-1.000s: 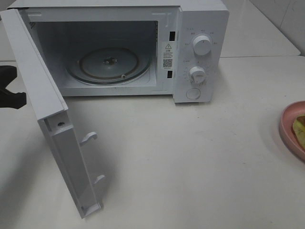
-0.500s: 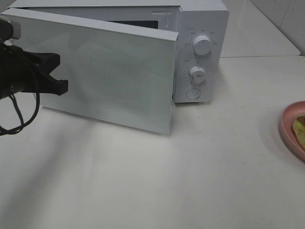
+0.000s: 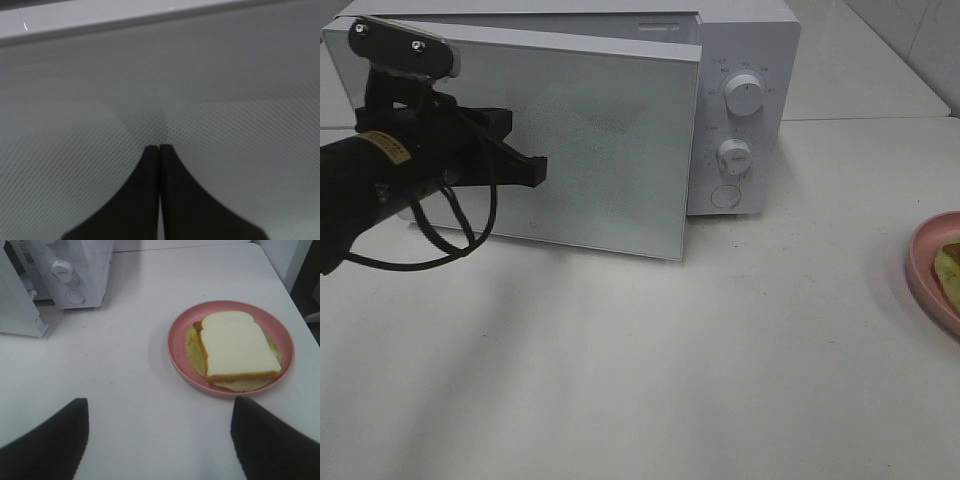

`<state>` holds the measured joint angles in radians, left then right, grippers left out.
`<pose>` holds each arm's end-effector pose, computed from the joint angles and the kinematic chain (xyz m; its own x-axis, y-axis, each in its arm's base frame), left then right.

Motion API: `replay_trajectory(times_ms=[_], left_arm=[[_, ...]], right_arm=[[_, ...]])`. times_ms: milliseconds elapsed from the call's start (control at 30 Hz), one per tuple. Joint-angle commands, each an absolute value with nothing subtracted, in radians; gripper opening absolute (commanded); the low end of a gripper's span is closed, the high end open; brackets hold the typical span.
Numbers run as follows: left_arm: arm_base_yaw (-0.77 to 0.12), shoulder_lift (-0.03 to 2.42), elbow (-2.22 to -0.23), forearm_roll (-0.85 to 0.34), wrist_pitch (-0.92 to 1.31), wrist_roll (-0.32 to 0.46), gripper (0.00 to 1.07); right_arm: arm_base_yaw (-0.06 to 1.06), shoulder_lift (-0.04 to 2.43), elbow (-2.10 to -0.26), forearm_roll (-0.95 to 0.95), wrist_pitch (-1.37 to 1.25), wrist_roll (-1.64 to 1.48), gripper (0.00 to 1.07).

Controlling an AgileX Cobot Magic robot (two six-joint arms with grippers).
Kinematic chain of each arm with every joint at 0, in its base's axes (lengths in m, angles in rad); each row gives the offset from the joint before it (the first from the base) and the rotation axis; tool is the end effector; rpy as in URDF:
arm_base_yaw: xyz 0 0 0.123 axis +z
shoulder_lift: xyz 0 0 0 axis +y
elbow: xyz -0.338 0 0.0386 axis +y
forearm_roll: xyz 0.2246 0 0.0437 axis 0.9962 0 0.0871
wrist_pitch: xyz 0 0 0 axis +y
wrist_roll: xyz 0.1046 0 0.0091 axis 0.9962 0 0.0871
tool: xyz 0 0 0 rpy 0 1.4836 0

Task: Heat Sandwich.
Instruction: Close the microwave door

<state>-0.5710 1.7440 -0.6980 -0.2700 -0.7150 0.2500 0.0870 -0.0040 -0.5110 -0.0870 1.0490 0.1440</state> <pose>0.3014 -0.1718 0.2500 -0.2006 0.1803 -0.9629 0.3992 0.9126 0.0877 -0.0688 -0.0139 0.2638 -0.4287 0.0631 -0.9012 0.0242 0.9980 0.0583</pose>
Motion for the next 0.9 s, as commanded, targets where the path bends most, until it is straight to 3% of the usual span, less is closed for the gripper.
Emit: replay_trajectory(times_ms=[33,467,900], left_arm=[[-0.621,1.785,-0.758,-0.384,-0.738,0.292,0.0],[-0.691,1.908,-0.919,-0.425,-0.741,0.292,0.0],[-0.703,1.986,-1.041,-0.502,-0.737,0.293,0.0]], right_arm=[[0.08,-0.03,-0.508,-0.088,1.04,0.138,0.75],[0.08,-0.03,-0.508,-0.088,1.04,0.138,0.75],[0.08,-0.03,-0.508,-0.088,1.04,0.138,0.75]])
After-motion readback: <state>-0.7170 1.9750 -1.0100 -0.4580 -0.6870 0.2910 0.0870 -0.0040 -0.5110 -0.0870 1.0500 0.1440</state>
